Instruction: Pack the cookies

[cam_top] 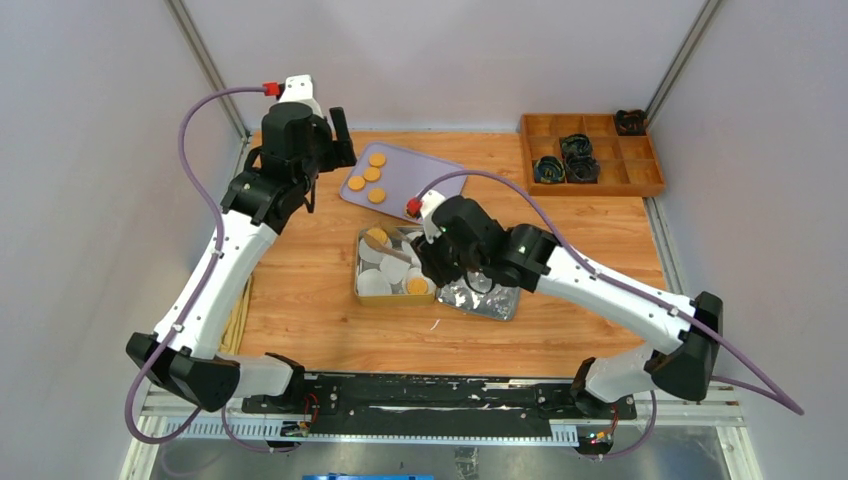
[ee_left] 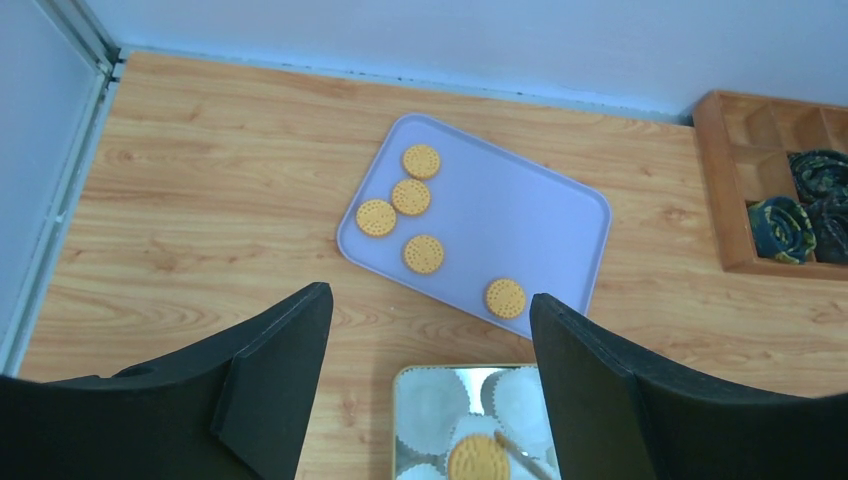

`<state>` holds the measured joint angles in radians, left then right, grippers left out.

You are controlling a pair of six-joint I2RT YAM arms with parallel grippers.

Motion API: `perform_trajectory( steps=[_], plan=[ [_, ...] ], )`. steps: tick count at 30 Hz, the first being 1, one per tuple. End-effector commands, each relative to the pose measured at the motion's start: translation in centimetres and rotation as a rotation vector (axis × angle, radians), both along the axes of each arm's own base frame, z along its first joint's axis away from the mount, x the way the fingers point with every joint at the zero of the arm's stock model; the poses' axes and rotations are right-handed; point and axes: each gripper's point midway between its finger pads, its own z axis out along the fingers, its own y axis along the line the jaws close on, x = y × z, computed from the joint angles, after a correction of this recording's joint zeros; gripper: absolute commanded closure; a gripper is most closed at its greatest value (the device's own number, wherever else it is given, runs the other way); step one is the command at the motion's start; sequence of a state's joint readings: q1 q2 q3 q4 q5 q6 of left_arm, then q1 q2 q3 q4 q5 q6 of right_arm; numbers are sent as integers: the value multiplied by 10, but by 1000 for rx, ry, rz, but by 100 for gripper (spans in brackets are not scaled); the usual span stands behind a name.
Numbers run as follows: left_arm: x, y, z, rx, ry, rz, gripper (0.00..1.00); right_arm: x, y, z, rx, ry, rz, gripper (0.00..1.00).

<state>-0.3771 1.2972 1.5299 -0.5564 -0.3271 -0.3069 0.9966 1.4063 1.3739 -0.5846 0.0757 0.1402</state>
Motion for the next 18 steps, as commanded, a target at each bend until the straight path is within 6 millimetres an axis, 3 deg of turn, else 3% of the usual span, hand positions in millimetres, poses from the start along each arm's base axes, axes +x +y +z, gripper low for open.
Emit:
perform_trajectory(
  steps=[1,6,18],
  plan=[
    [-2,-4,-14,-23,42,-1,22,-46,-14,-22,-69,86,48,100],
    [-7,-5,-14,-38,35,-13,22,-71,-11,-45,-101,140,75,100],
    [-12,-2,-15,-19,32,-19,22,-77,22,-67,-161,160,152,100]
  ],
)
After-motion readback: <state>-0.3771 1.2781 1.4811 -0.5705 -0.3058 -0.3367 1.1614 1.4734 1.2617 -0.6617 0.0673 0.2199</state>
